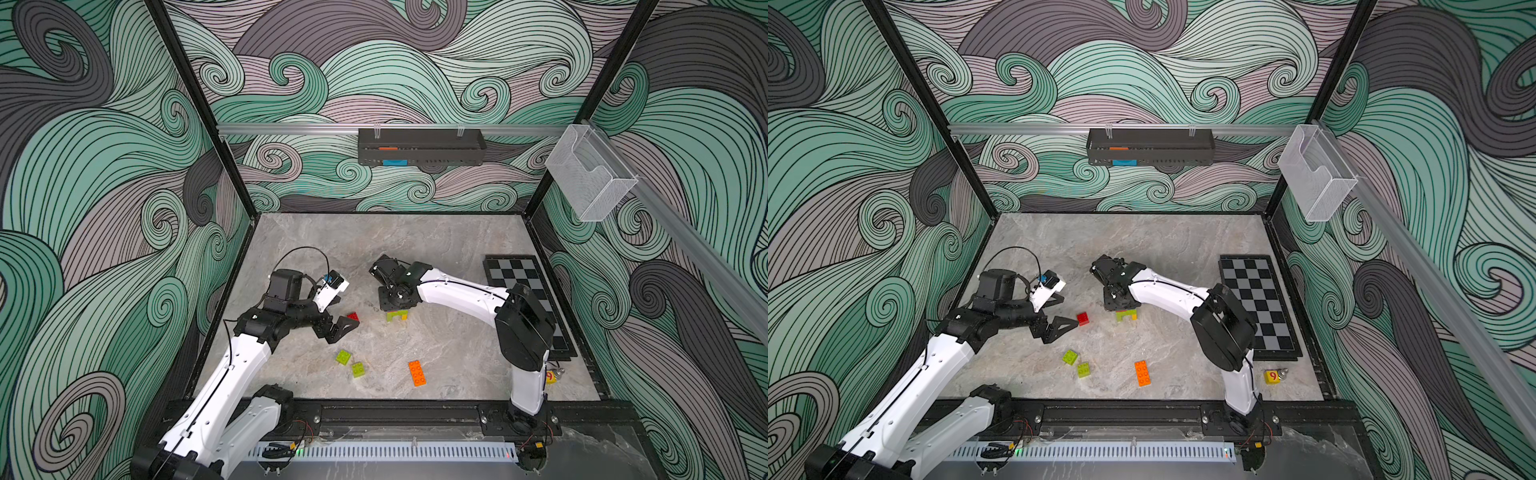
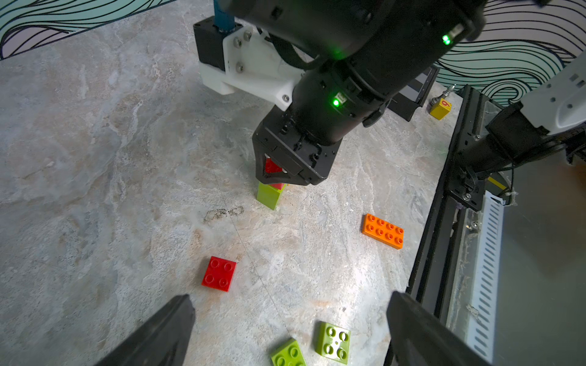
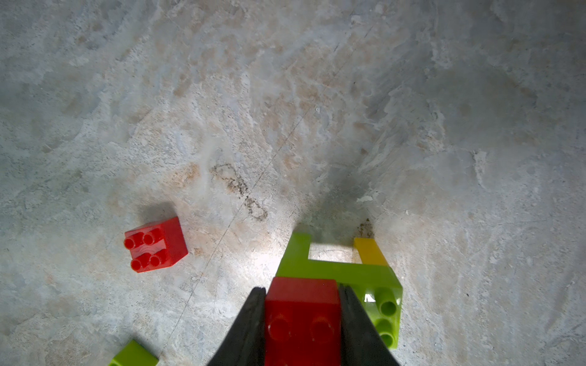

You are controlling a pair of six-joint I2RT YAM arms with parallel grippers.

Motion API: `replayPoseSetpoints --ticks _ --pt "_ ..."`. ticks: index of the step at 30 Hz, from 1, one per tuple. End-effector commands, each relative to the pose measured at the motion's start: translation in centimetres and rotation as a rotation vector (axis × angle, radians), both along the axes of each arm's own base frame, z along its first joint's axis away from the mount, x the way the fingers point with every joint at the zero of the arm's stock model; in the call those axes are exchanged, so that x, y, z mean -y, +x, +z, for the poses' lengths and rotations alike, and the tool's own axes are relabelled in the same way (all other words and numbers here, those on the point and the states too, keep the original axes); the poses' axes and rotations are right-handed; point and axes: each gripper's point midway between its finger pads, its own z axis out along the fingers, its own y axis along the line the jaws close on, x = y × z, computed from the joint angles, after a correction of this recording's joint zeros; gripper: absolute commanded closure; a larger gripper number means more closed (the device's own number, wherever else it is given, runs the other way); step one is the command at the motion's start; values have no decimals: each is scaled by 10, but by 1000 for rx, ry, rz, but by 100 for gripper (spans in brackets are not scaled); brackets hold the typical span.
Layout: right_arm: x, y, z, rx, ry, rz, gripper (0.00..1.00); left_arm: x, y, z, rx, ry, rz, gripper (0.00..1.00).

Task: Assemble a giraffe with lego
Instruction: Assemble the lego brick with the lego brick.

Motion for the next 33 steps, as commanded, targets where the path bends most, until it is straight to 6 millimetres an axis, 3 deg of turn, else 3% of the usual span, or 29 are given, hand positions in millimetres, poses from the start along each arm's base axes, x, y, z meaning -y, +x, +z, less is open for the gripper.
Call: replayPoseSetpoints --ticks 1,10,15,25,33 --pt "43 -49 -53 -203 -229 19 100 2 -3 3 10 -4 -24 1" --pt "42 -54 -66 -212 -268 40 100 2 -3 2 7 -3 -22 1" --pt "40 -57 -62 -211 -264 70 100 2 -3 2 7 -4 -23 1" --pt "73 -69 -71 -283 -167 -83 100 2 -2 2 4 -6 -24 1" --pt "72 -60 -80 -294 -232 10 100 1 -2 2 4 -5 -18 1"
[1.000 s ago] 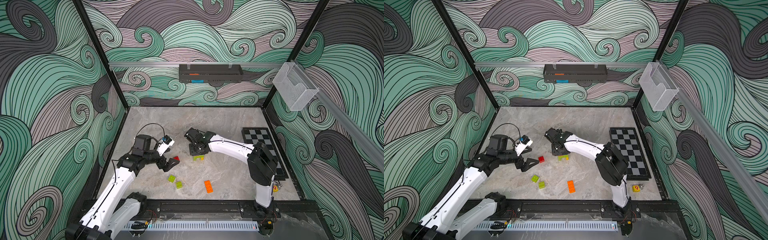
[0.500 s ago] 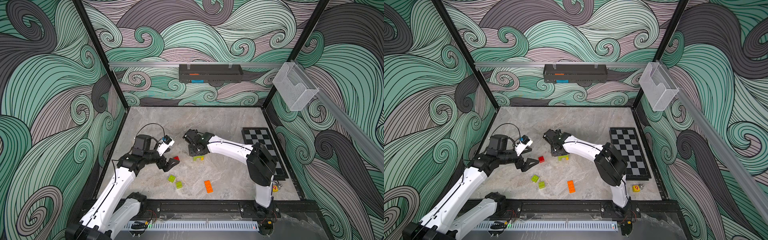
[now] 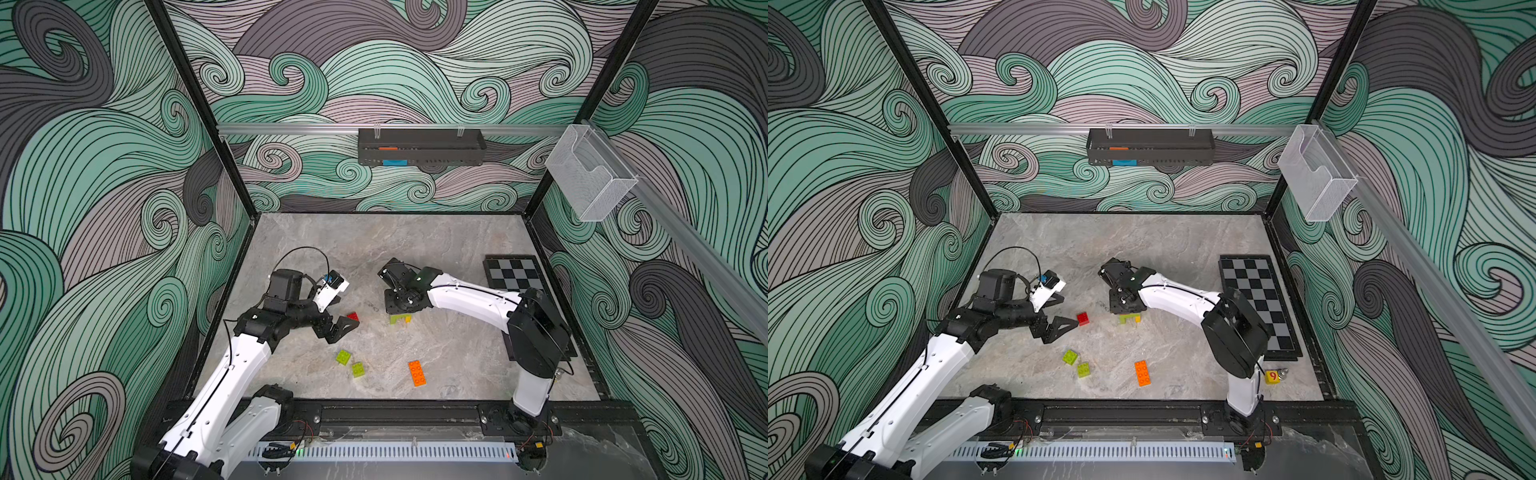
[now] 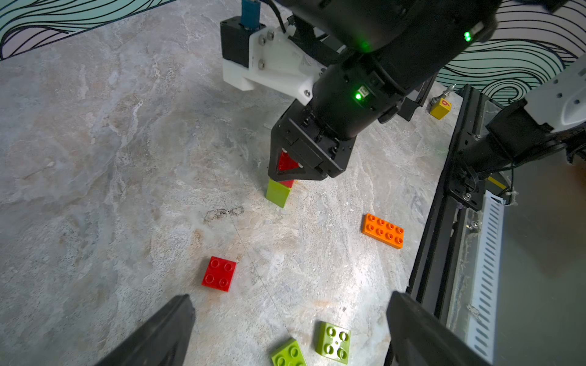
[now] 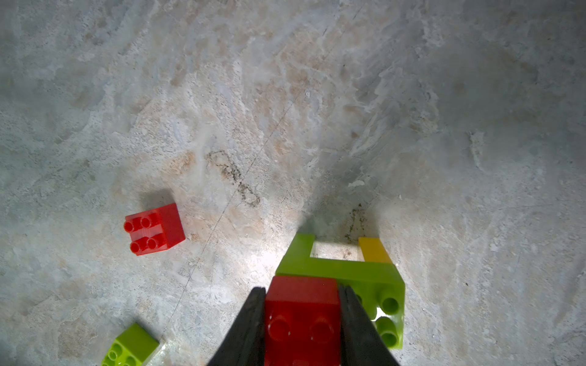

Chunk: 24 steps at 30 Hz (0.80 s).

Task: Assemble a giraffe with lego
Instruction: Assemble the lego brick with the lego brick.

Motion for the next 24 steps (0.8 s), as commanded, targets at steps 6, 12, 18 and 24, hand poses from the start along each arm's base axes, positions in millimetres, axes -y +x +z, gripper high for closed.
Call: replayPoseSetpoints --ticks 6,12,18,24 --pt "76 -58 -77 -252 -458 104 100 1 -1 1 2 -7 -17 1" --pt "90 -75 -112 -298 -488 86 100 0 -1 2 6 -7 -13 1" --pt "87 -74 -110 -297 -479 106 95 0 -1 2 6 -7 -11 1" --pt "69 -60 -71 -264 -397 132 80 0 -1 2 1 -9 -12 1"
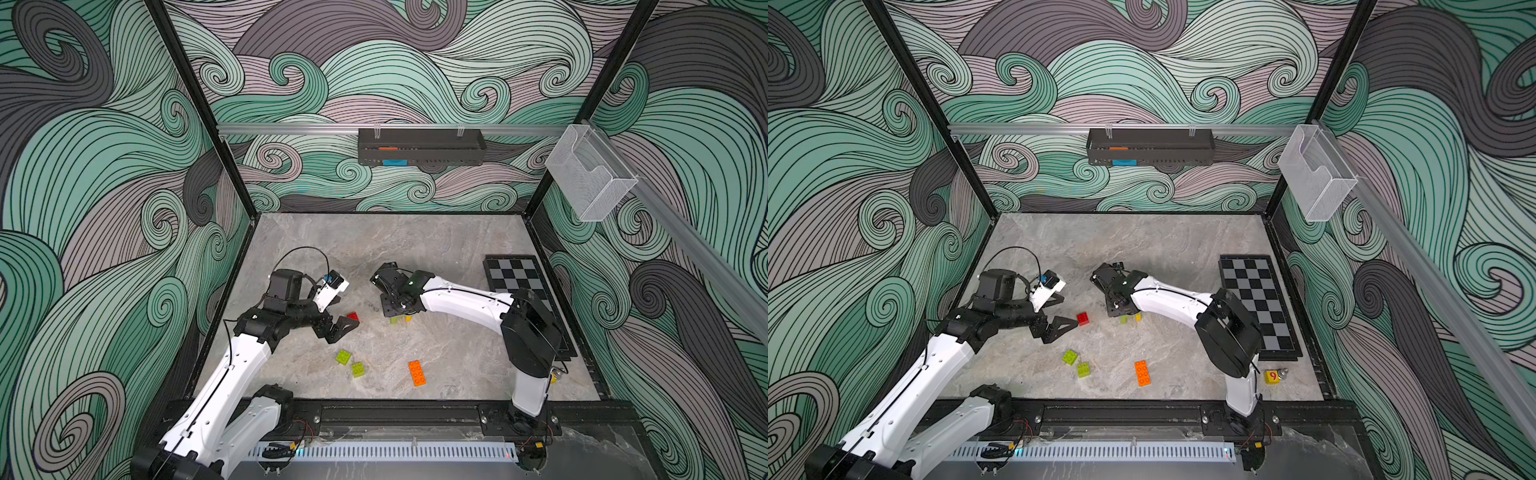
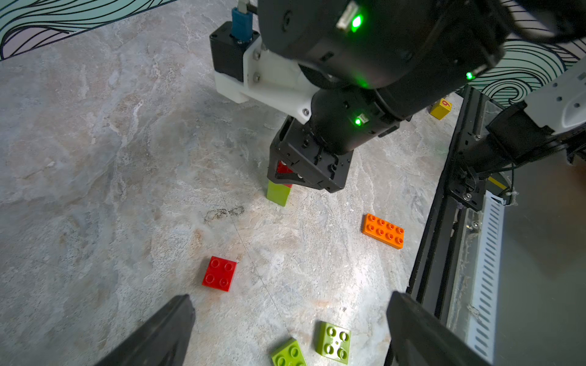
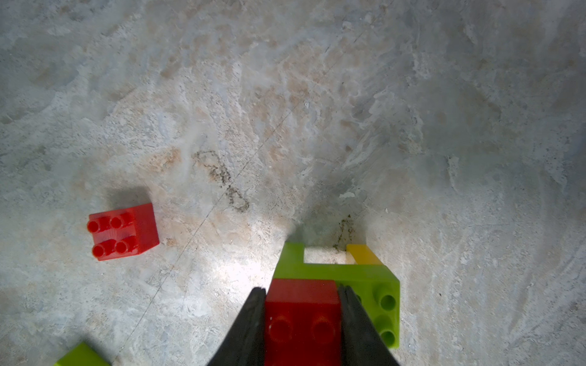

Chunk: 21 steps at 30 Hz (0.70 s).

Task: Assemble a giraffe with lego
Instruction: Assemble the lego brick with the lego brick.

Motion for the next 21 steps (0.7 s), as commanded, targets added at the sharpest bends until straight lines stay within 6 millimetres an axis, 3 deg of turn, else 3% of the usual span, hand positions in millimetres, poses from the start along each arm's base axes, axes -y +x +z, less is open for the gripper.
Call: replayPoseSetpoints --ticks 1,13,21 --pt "67 -58 -63 -323 -283 19 79 1 -1 3 2 -10 -12 1" --pt "48 -34 12 -208 -129 21 57 -1 2 2 -5 -10 0 1" --pt "50 -34 14 -216 -123 15 39 -3 2 2 -10 -10 7 1"
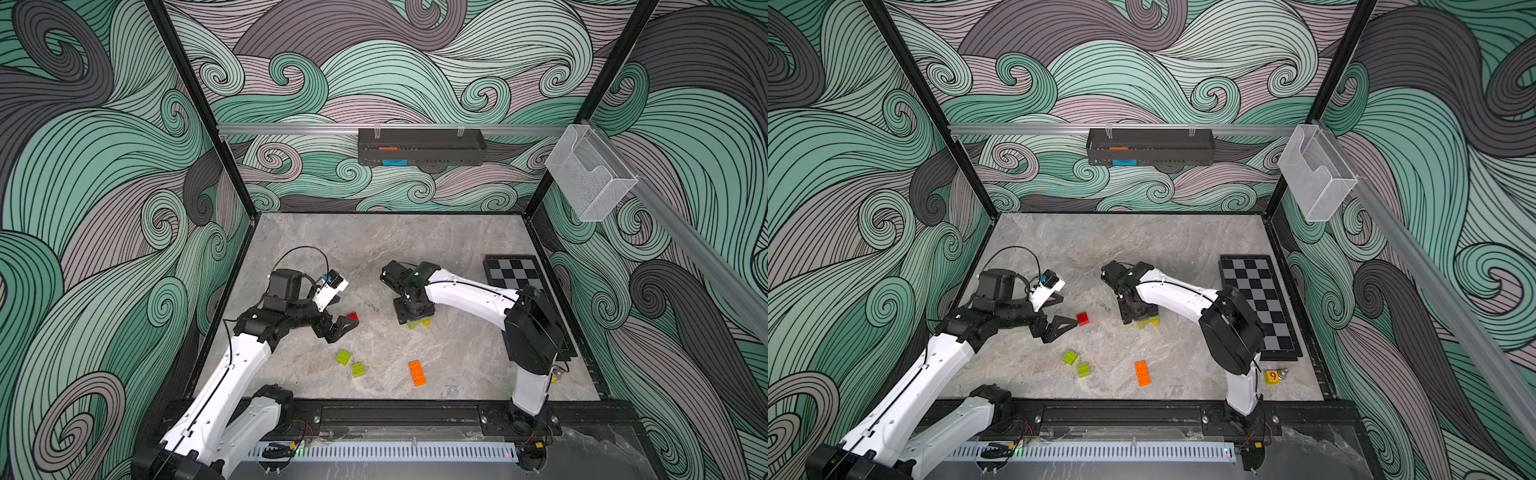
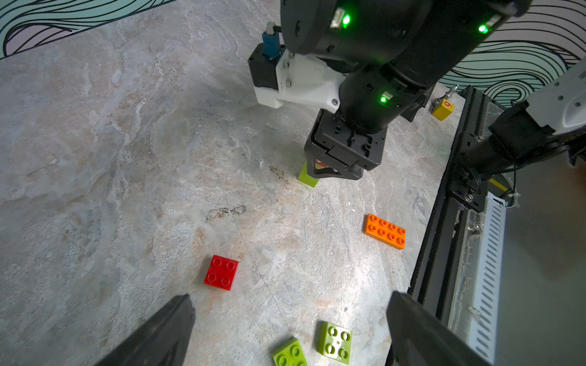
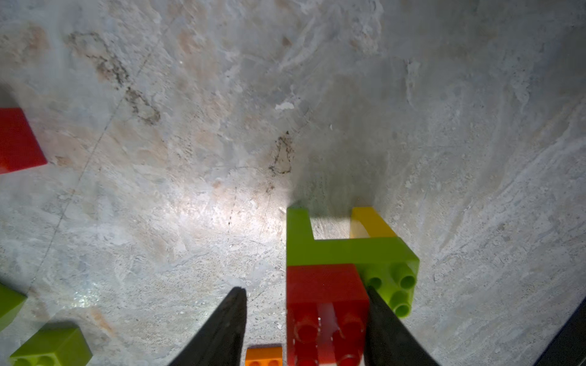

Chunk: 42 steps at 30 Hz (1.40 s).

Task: Assemble a giraffe with lego
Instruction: Assemble the lego brick with the lego brick, then adjust the lego brick at the center of the board.

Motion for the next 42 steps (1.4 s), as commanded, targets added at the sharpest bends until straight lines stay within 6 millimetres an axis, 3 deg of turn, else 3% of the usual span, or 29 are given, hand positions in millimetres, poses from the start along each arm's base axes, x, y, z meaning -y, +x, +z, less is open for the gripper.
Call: replayPoseSetpoints --ticks 1,10,13,17,20,25,31,36,42 --pt "4 -5 12 -14 8 -3 39 0 0 3 -4 -10 -7 1" --pt "2 0 72 83 76 21 39 -1 2 1 -3 -5 2 1" --pt "-2 -7 82 80 112 51 39 -3 4 2 -4 -7 14 1" --pt "-23 -27 88 79 136 165 37 -16 17 1 15 37 98 1" --pt "-42 -47 81 62 162 235 31 -32 31 1 26 79 199 1" --pt "-86 -83 63 28 239 379 22 -80 60 4 52 171 483 1" --pt "-125 -118 35 -10 195 606 13 -121 74 18 57 189 712 1" --pt "-136 -130 3 -56 144 675 14 -133 75 24 49 180 780 1" --pt "-148 -132 -21 -114 117 679 18 -128 74 22 39 159 757 1"
